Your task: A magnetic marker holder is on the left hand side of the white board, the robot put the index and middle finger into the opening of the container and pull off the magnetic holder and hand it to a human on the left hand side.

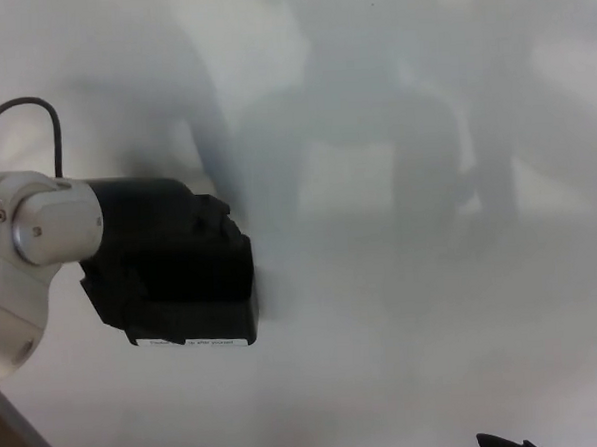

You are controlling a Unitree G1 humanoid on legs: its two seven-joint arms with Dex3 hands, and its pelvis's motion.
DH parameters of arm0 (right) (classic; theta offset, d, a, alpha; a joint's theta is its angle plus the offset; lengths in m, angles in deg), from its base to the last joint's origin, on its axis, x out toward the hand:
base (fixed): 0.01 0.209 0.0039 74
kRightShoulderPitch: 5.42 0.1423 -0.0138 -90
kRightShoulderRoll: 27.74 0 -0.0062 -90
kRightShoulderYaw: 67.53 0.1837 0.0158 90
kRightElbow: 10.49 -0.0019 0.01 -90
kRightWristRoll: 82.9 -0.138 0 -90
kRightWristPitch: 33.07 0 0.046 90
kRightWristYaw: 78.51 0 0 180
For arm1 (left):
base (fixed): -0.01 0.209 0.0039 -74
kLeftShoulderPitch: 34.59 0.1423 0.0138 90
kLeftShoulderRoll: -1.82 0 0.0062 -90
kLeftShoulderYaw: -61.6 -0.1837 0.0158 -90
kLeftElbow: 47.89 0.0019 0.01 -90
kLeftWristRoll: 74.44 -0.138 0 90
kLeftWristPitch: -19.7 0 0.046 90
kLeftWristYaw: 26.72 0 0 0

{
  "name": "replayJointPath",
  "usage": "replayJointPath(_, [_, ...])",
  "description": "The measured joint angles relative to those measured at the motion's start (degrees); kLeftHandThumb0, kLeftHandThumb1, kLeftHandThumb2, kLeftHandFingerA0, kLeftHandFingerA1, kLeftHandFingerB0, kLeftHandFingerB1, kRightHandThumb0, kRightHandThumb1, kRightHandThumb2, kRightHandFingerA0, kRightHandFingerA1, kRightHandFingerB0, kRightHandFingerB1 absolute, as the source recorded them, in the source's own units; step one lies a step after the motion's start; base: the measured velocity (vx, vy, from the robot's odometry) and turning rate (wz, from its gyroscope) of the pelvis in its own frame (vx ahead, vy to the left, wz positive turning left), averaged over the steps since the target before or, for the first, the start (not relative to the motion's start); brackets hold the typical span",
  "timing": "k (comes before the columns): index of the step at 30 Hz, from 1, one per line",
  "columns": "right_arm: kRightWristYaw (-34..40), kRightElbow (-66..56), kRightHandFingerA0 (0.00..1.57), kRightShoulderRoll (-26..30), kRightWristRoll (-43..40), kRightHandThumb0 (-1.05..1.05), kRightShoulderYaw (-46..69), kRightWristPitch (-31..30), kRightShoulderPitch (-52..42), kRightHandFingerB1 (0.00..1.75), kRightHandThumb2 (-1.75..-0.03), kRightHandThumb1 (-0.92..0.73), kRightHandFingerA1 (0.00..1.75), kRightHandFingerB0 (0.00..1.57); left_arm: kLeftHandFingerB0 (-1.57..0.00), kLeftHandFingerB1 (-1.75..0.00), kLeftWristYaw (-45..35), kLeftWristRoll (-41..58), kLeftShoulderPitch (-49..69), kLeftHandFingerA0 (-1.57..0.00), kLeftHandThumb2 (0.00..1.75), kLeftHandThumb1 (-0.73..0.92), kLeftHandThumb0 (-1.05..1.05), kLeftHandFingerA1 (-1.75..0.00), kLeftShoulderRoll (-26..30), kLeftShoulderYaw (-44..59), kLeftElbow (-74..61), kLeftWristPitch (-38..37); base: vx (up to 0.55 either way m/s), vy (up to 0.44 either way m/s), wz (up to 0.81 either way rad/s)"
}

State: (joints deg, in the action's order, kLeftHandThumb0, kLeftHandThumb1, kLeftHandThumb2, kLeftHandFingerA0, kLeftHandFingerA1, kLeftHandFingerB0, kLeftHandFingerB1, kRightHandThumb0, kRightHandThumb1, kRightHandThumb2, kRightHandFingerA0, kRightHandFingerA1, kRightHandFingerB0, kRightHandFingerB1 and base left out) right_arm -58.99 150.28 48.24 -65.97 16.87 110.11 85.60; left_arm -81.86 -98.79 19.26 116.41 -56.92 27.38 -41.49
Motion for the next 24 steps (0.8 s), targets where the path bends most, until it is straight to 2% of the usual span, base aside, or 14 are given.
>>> replayJointPath(7, [-0.2, 0.0, 0.84, 0.0, -0.1, -0.32, 0.1, 0.0, 0.1, 0.34, -0.62, -0.73, 0.52, 0.42, 0.0, -0.46, -0.7, -0.1, 0.1, -0.03, 0.86, 0.27, -0.32, -0.5, 0.0, -0.1, 0.4, 0.0, 0.0, 0.0, 0.0])
replayJointPath(8, [-0.2, -0.1, 0.84, 0.0, -0.1, -0.32, 0.1, 0.0, 0.2, 0.34, -0.62, -0.72, 0.52, 0.42, -0.13, -0.36, -0.8, -0.1, 0.0, -0.29, 0.72, 0.41, -0.63, -0.46, 0.0, -0.1, 0.4, 0.0, 0.0, 0.0, 0.0])
replayJointPath(9, [-0.2, -0.1, 0.84, 0.0, -0.1, -0.32, 0.1, 0.0, 0.3, 0.34, -0.62, -0.72, 0.52, 0.42, -0.13, -0.36, -0.9, -0.1, 0.0, -0.29, 0.72, 0.41, -0.63, -0.46, 0.0, -0.2, 0.5, 0.0, 0.0, 0.0, 0.0])
replayJointPath(10, [-0.2, -0.2, 0.84, 0.0, -0.1, -0.32, 0.1, 0.0, 0.4, 0.34, -0.61, -0.72, 0.52, 0.42, -0.03, -0.44, -1.0, -0.1, -0.1, -0.61, 0.84, 0.28, -0.35, -0.71, 0.0, -0.2, 0.5, 0.0, 0.0, 0.0, 0.0])
replayJointPath(13, [-0.2, -0.3, 0.84, 0.0, -0.1, -0.32, 0.1, 0.0, 0.5, 0.34, -0.61, -0.72, 0.52, 0.42, 0.0, -0.42, -1.0, -0.3, -0.3, -0.65, 0.84, 0.29, -0.37, -0.7, 0.1, -0.1, 0.6, 0.0, 0.0, 0.0, 0.0])
replayJointPath(14, [-0.2, -0.3, 0.83, 0.0, -0.1, -0.32, 0.1, 0.0, 0.5, 0.34, -0.62, -0.72, 0.52, 0.42, -0.13, -0.36, -1.1, -0.3, -0.4, -0.79, 0.71, 0.41, -0.63, -0.66, 0.1, 0.0, 0.6, 0.0, 0.0, 0.0, 0.0])
replayJointPath(15, [-0.2, -0.3, 0.83, 0.0, -0.1, -0.32, 0.1, 0.0, 0.5, 0.34, -0.62, -0.72, 0.52, 0.42, -0.13, -0.36, -1.1, -0.3, -0.4, -0.79, 0.71, 0.41, -0.63, -0.66, 0.1, 0.0, 0.6, 0.0, 0.0, 0.0, 0.0])
replayJointPath(16, [-0.2, -0.3, 0.82, 0.0, -0.1, -0.32, 0.2, 0.0, 0.5, 0.34, -0.61, -0.72, 0.52, 0.42, -0.17, -0.27, -1.0, -0.4, -0.5, -0.8, 0.55, 0.48, -0.57, -0.62, 0.1, 0.0, 0.6, 0.0, 0.0, 0.0, 0.0])
replayJointPath(18, [-0.2, -0.4, 0.82, 0.0, -0.1, -0.32, 0.2, 0.0, 0.6, 0.34, -0.61, -0.72, 0.52, 0.42, -0.17, -0.27, -1.1, -0.7, -0.7, -0.8, 0.55, 0.48, -0.57, -0.62, 0.1, -0.1, 0.6, 0.2, 0.0, 0.0, 0.0])
replayJointPath(19, [-0.2, -0.4, 0.83, 0.0, -0.1, -0.32, 0.2, 0.0, 0.6, 0.34, -0.62, -0.72, 0.52, 0.41, -0.09, -0.36, -1.2, -1.0, -0.9, -0.76, 0.71, 0.4, -0.61, -0.73, 0.1, -0.2, 0.6, 0.4, 0.0, 0.0, 0.0])
replayJointPath(23, [-0.2, -0.4, 0.83, 0.0, -0.1, -0.33, 0.2, 0.0, 0.8, 0.34, -0.61, -0.73, 0.52, 0.41, -0.1, -0.36, -2.3, -1.2, 0.2, -0.76, 0.71, 0.4, -0.62, -0.81, -0.4, -1.6, 2.0, 1.5, 0.0, 0.0, 0.02])
replayJointPath(24, [-0.2, -0.4, 0.83, 0.0, -0.1, -0.33, 0.2, 0.0, 0.8, 0.34, -0.61, -0.72, 0.52, 0.42, 0.0, -0.47, -2.4, -1.3, 0.3, -0.82, 0.87, 0.28, -0.32, -0.92, -0.6, -1.8, 2.3, 1.7, 0.0, 0.0, 0.0])
